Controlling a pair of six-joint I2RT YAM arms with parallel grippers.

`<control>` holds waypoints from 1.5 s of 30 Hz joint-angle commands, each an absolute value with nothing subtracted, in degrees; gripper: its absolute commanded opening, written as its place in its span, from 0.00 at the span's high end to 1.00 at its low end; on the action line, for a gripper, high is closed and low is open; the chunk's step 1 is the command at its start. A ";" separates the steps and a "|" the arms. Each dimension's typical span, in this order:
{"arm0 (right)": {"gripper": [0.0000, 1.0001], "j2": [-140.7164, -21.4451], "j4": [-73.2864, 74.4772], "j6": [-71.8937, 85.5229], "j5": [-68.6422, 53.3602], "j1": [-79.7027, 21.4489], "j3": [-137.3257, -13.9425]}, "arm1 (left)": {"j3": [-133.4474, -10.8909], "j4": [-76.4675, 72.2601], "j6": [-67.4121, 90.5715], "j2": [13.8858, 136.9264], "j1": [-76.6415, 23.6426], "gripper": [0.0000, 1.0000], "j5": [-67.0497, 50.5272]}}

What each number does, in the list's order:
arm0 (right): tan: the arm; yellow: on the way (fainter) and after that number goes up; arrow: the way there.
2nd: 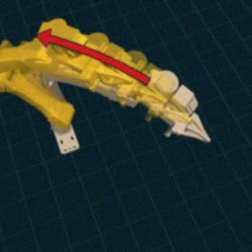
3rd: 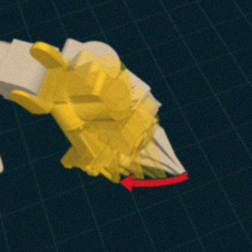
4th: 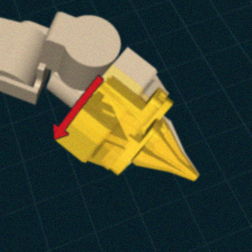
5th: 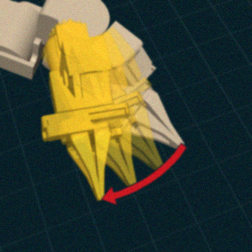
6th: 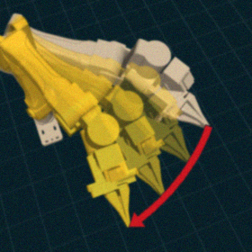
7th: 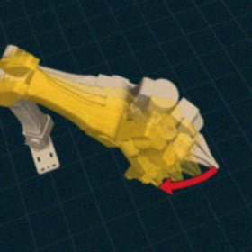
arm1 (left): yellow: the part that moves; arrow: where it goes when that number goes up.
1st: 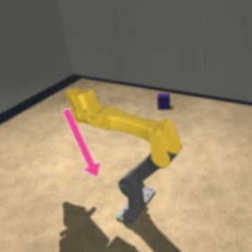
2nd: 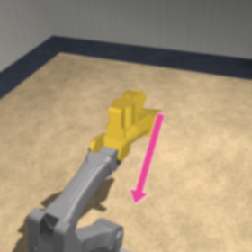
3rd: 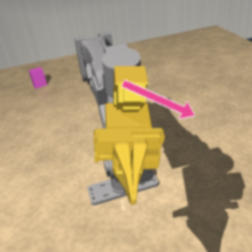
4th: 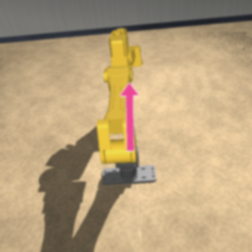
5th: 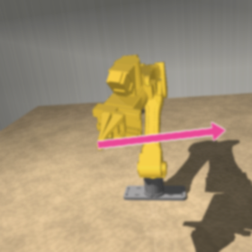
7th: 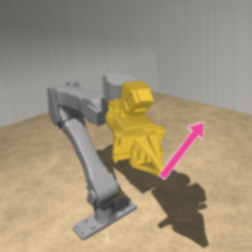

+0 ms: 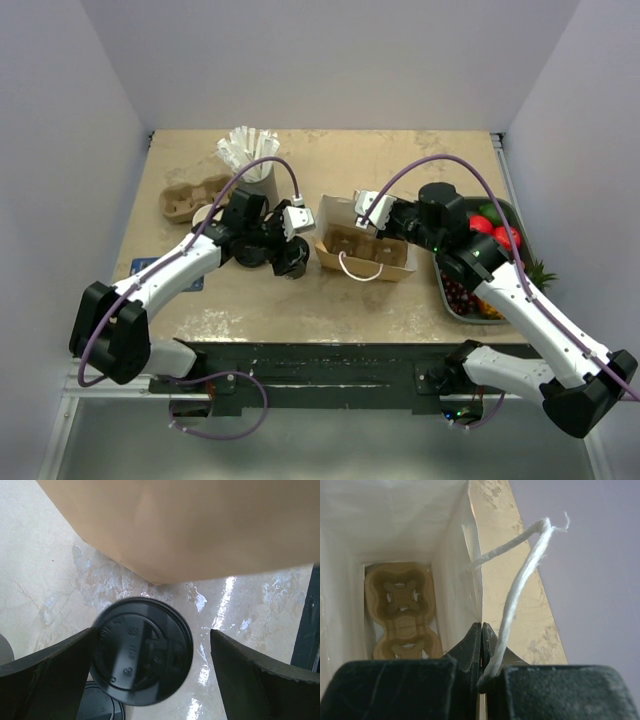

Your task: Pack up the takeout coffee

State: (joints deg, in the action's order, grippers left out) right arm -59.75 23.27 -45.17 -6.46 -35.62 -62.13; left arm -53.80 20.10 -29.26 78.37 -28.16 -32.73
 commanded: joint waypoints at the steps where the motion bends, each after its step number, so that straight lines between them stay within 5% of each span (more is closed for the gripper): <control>1: 1.00 -59.68 22.50 -44.21 -5.63 -35.51 -64.95 | -57.13 18.28 -26.90 78.48 -28.39 0.00 -34.72; 24: 1.00 -61.96 23.38 -43.86 -6.24 -35.51 -66.71 | -61.26 25.75 -29.35 84.02 -28.04 0.00 -29.97; 45: 1.00 -62.05 23.03 -43.42 -5.71 -35.51 -66.97 | -67.57 36.99 -36.47 80.34 -26.81 0.32 -34.01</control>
State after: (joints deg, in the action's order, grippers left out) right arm -61.91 24.23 -44.56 -6.50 -35.62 -64.18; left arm -62.74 33.15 -34.02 83.66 -27.00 -31.88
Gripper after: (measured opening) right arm 0.017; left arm 0.800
